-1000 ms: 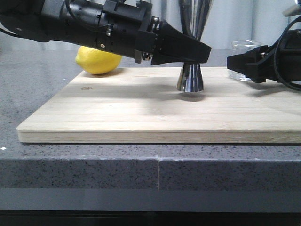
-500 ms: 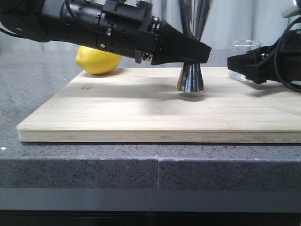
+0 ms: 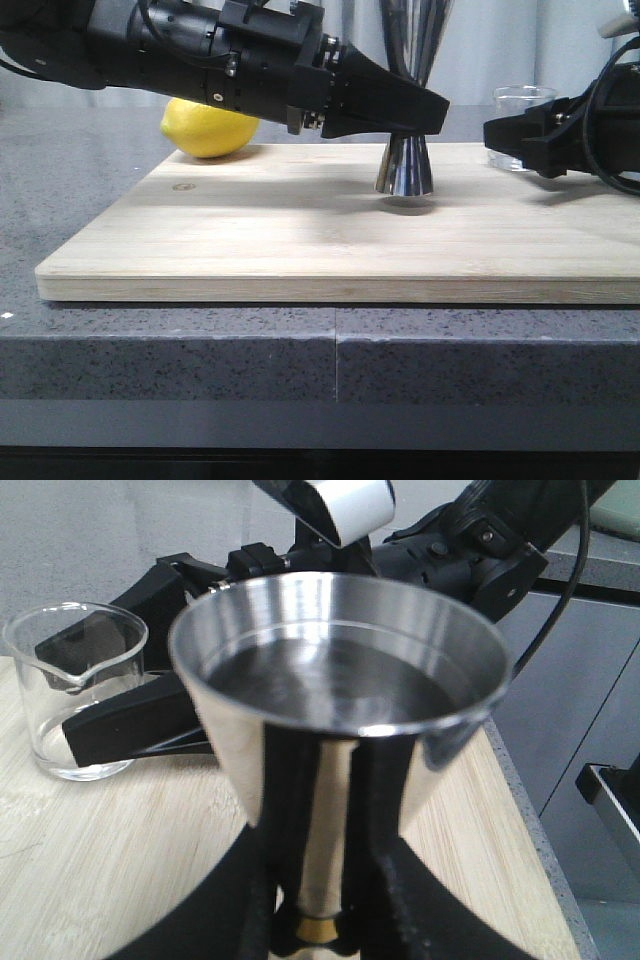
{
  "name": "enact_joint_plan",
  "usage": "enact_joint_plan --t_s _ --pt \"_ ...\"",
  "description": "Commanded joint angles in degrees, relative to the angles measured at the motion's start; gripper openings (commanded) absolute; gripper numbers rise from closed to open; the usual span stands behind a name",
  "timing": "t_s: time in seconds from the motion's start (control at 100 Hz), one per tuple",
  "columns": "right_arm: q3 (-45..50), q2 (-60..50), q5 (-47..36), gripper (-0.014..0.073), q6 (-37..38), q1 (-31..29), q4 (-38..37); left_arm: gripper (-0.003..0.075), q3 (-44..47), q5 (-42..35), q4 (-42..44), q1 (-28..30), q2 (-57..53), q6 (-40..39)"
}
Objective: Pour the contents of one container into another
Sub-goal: 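Lower the beaker onto the board's far corner and open the right gripper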
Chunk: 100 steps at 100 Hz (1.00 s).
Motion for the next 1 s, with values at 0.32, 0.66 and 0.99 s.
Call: enact_joint_plan --t_s 0.32,0.66,0.99 --pt "-1.03 -1.98 -3.67 0.0421 -0.49 -0.38 2.17 -0.0021 -1.77 4.81 -3.93 -0.4 -3.97 -0.33" --pt "-1.03 -1.98 -5.53 0.0461 -0.49 -0.38 2.73 -0.0021 -1.77 4.81 -3.93 -0.4 -3.97 -0.33" --pt "-1.03 -2.23 -7.56 0.051 -0.49 -0.38 3.24 -0.0021 -1.77 4.81 -3.93 -0.4 -3.97 -0.33"
